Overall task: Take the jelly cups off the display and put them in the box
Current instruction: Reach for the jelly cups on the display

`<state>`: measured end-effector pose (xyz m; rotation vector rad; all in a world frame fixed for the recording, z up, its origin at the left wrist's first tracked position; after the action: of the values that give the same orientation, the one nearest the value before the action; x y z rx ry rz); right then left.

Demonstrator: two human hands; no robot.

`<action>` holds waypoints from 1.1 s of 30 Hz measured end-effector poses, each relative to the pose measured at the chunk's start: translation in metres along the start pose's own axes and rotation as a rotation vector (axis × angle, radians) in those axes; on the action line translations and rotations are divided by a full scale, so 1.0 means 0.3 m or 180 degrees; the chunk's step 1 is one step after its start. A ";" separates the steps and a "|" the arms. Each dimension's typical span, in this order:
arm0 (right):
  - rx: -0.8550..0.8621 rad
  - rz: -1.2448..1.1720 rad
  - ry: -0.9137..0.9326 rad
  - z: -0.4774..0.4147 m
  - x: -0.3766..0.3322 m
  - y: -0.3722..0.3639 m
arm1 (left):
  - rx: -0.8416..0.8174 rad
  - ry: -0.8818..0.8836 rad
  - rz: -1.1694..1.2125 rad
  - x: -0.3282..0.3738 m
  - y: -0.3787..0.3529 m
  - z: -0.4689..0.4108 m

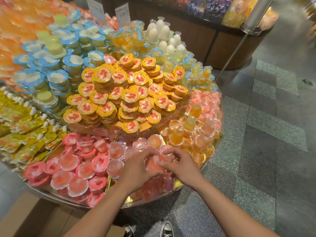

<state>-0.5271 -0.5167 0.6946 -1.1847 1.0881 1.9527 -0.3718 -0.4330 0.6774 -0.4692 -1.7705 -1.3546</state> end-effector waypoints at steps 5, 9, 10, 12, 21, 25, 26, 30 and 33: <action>-0.0352 -0.0168 -0.0466 -0.017 -0.020 0.032 | 0.0003 -0.0141 -0.0025 0.036 -0.003 -0.062; -0.0311 0.0027 -0.0326 -0.047 -0.028 0.067 | -0.0105 -0.0299 -0.0114 0.075 -0.025 -0.093; -0.0376 0.0148 -0.0229 -0.063 -0.032 0.062 | -0.0093 -0.0293 -0.0149 0.075 -0.024 -0.095; -0.0461 0.0508 -0.0017 -0.086 -0.042 0.058 | -0.0071 -0.0274 -0.0189 0.070 -0.028 -0.092; -0.1495 0.1731 0.1236 -0.224 -0.174 -0.179 | 0.0747 0.0516 -0.0493 -0.052 0.116 0.005; -0.1647 0.2012 0.1517 -0.254 -0.221 -0.330 | 0.1372 0.0813 -0.0516 -0.120 0.252 0.138; -0.1646 0.2067 0.1576 -0.259 -0.231 -0.374 | 0.1479 0.0961 -0.0520 -0.152 0.284 0.184; -0.1709 0.2346 0.1765 -0.263 -0.258 -0.575 | 0.1769 0.1444 -0.0525 -0.271 0.390 0.358; -0.1861 0.2618 0.1866 -0.251 -0.270 -0.725 | 0.1764 0.1644 -0.0510 -0.357 0.447 0.451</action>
<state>-0.2861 -0.4837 0.6749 -1.9182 1.5180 2.7640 -0.2663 -0.2420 0.6647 0.3069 -1.6610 -0.9121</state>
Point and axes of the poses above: each hand's wrist, its own z-axis away from the middle knuckle, its own y-axis out of the back of the hand, x = y × z, the point moved 5 cm from there along -z, towards the middle knuckle, and after that the axes turned 10 degrees about x, right-handed, at the moved point
